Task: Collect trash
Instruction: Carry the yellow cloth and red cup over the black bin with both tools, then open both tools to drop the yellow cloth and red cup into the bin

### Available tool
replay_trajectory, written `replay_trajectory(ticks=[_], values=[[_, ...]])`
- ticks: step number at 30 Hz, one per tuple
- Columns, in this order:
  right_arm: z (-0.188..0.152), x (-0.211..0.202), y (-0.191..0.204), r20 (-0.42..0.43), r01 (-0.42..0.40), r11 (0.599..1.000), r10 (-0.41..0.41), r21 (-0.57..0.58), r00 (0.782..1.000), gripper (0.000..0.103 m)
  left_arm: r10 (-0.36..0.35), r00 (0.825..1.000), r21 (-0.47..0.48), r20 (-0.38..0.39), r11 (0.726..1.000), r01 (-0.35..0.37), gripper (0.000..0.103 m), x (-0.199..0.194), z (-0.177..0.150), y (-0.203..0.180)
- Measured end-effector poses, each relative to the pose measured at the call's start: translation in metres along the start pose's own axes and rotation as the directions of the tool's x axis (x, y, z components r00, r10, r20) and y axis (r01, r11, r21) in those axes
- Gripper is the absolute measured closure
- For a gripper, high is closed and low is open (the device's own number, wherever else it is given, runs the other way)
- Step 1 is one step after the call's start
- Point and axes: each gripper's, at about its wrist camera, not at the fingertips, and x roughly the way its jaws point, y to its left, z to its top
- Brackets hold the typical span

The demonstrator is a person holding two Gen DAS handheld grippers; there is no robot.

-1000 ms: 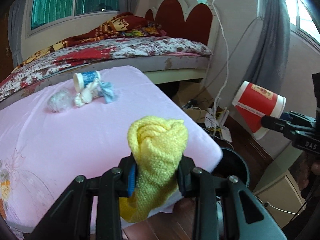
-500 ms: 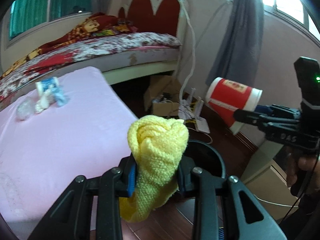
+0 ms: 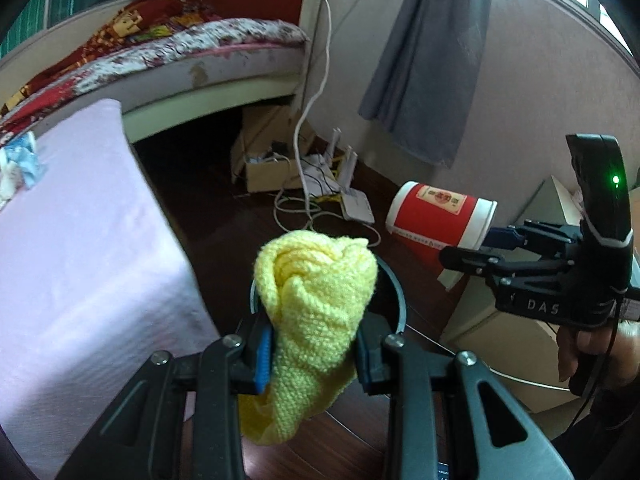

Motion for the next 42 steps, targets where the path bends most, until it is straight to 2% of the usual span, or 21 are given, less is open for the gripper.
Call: replay_trajectory(ticks=[7,13,24,25,26,27,28,29,32,42], values=[[-0.011,0.023,-0.007,-0.057,0.001,1.000,-0.001,0.001,0.998,0.053,-0.010,0.999,0.005,-0.053,1.000,0.011,0.070,0.026,-0.002,-0.009],[-0.021,0.041,-0.004,-0.109,0.000,1.000,-0.003,-0.028,0.994,0.052,-0.035,0.995,-0.033,-0.093,0.999,0.032,0.070,0.045,-0.007,-0.010],[-0.025,0.088,-0.002,-0.208,-0.010,0.996,-0.008,-0.084,0.978,0.050,-0.046,0.983,-0.054,-0.179,0.998,0.037,0.068,0.091,-0.015,-0.004],[-0.024,0.092,-0.002,-0.214,-0.013,0.996,-0.006,-0.087,0.977,0.045,-0.051,0.981,-0.056,-0.187,0.998,0.041,0.064,0.093,-0.017,-0.003],[-0.021,0.095,-0.001,-0.216,-0.014,0.996,-0.006,-0.092,0.976,0.033,-0.061,0.979,-0.060,-0.196,0.997,0.050,0.059,0.097,-0.018,-0.002],[-0.019,0.098,0.001,-0.212,-0.011,0.995,-0.011,-0.104,0.977,0.024,-0.064,0.976,-0.064,-0.206,0.997,0.052,0.042,0.101,-0.018,-0.001],[-0.018,0.102,0.001,-0.213,0.008,0.993,-0.033,-0.118,0.976,0.007,-0.046,0.975,-0.070,-0.217,0.997,0.032,0.024,0.104,-0.020,0.000],[-0.017,0.106,0.002,-0.222,0.051,0.989,-0.081,-0.141,0.972,0.002,-0.042,0.977,-0.085,-0.211,0.996,0.025,0.020,0.106,-0.023,0.003],[-0.015,0.111,-0.005,-0.247,0.105,0.982,-0.142,-0.158,0.959,0.002,-0.032,0.977,-0.099,-0.213,0.995,0.011,0.019,0.106,-0.028,0.008],[-0.013,0.100,-0.021,-0.260,0.142,0.983,-0.167,-0.113,0.951,0.002,-0.004,0.980,-0.106,-0.200,0.994,-0.018,0.016,0.097,-0.030,0.013]])
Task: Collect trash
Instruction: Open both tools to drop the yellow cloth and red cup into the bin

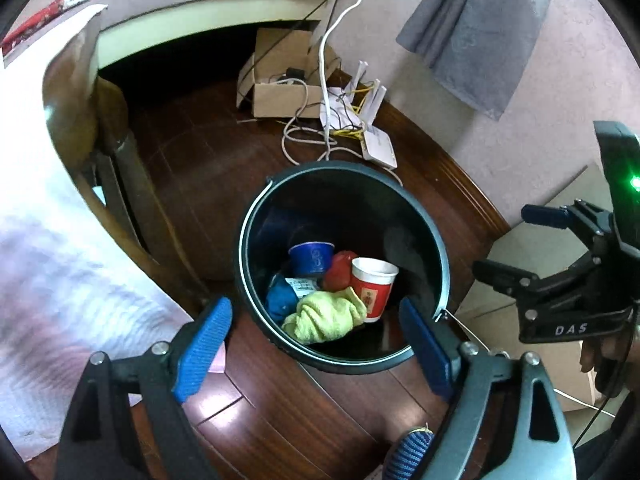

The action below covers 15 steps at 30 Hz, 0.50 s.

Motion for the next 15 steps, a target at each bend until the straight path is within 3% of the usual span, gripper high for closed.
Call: replay_trajectory(ticks=[7,15], values=[[0.001,-0.017,-0.003,0.025,0.006,1.000,-0.007,0.006,1.000,0.002,0.016,0.998,0.032,0.067,0.999,-0.018,0.010,-0.029,0.007,-0.012],[0.004,-0.059,-0.009,0.131,-0.005,0.998,-0.003,0.063,0.991,0.002,0.049,0.985,0.075,0.166,0.995,-0.062,0.004,-0.077,0.020,-0.024]])
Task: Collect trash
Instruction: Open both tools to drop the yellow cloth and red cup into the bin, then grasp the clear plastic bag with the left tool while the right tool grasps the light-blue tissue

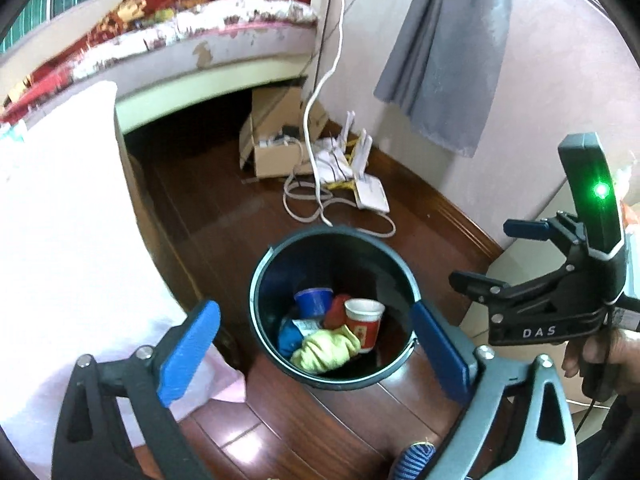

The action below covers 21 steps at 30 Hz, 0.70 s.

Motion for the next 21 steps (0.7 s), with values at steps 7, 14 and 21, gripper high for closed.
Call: replay_trajectory(ticks=[7,14,21], values=[[0.018,-0.034,0.021,0.106,-0.028,1.000,0.028,-0.003,0.994,0.000,0.068,0.995,0.012,0.074,0.998,-0.069,0.003,-0.037,0.014,0.020],[0.047,-0.051,0.048,0.182,-0.089,0.996,0.088,-0.003,0.979,0.000,0.158,0.978,-0.047,0.135,0.987,-0.153,0.001,-0.071,0.019,0.072],[0.076,-0.061,0.091,0.248,-0.153,0.988,0.157,-0.033,0.956,0.000,0.261,0.954,-0.120,0.150,0.962,-0.245,0.001,-0.091,0.011,0.128]])
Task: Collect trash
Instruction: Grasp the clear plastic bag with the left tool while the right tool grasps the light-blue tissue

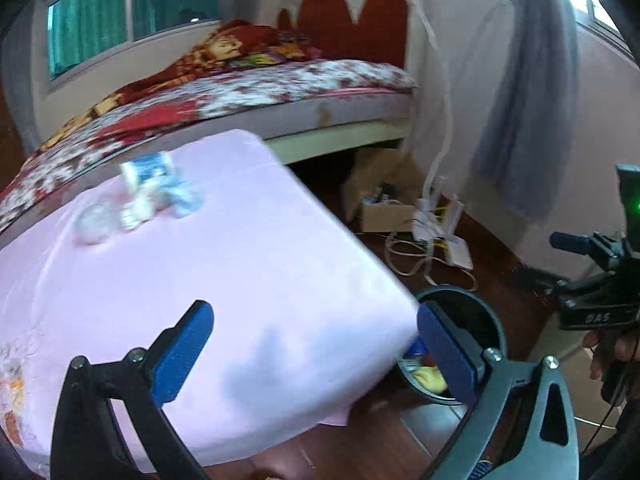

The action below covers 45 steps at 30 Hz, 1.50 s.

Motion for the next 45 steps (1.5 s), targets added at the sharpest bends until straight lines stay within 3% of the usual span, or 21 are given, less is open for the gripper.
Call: replay_trajectory(ticks=[12,17,21,25,30,35,39,42,45], values=[[0.051,0.019,0.105,0.082,-0.159,0.981,0.168,-0.107,0.982,0.000,0.167,0.986,-0.137,0.017,0.977,-0.163,0.001,0.001,-0.002,0.114],[0.061,0.036,0.149,0.056,-0.208,0.963,0.221,-0.171,0.974,0.000,0.206,0.979,-0.209,0.004,0.957,-0.201,0.001,0.006,-0.007,0.166],[0.076,0.052,0.180,0.052,-0.190,0.953,0.207,-0.236,0.977,0.000,0.241,0.971,-0.229,-0.001,0.945,-0.234,0.003,0.014,-0.005,0.198],[0.104,0.083,0.209,0.043,-0.203,0.944,0.221,-0.260,0.974,0.000,0.238,0.971,-0.235,-0.012,0.943,-0.234,0.013,0.034,0.006,0.225],[0.141,0.123,0.243,0.021,-0.228,0.937,0.242,-0.266,0.970,0.001,0.215,0.976,-0.253,-0.020,0.944,-0.213,0.015,0.058,0.023,0.252],[0.171,0.168,0.269,-0.024,-0.255,0.935,0.257,-0.248,0.966,0.019,0.166,0.985,-0.251,-0.055,0.952,-0.175,0.017,0.094,0.043,0.270],[0.183,0.194,0.284,-0.058,-0.263,0.928,0.257,-0.264,0.965,0.028,0.126,0.990,-0.286,-0.063,0.948,-0.139,0.020,0.112,0.053,0.283],[0.189,0.213,0.293,-0.085,-0.249,0.928,0.234,-0.278,0.968,0.040,0.111,0.991,-0.299,-0.071,0.946,-0.128,0.023,0.123,0.058,0.289],[0.192,0.225,0.294,-0.104,-0.259,0.928,0.239,-0.268,0.965,0.062,0.093,0.992,-0.305,-0.081,0.946,-0.113,0.031,0.132,0.062,0.293]])
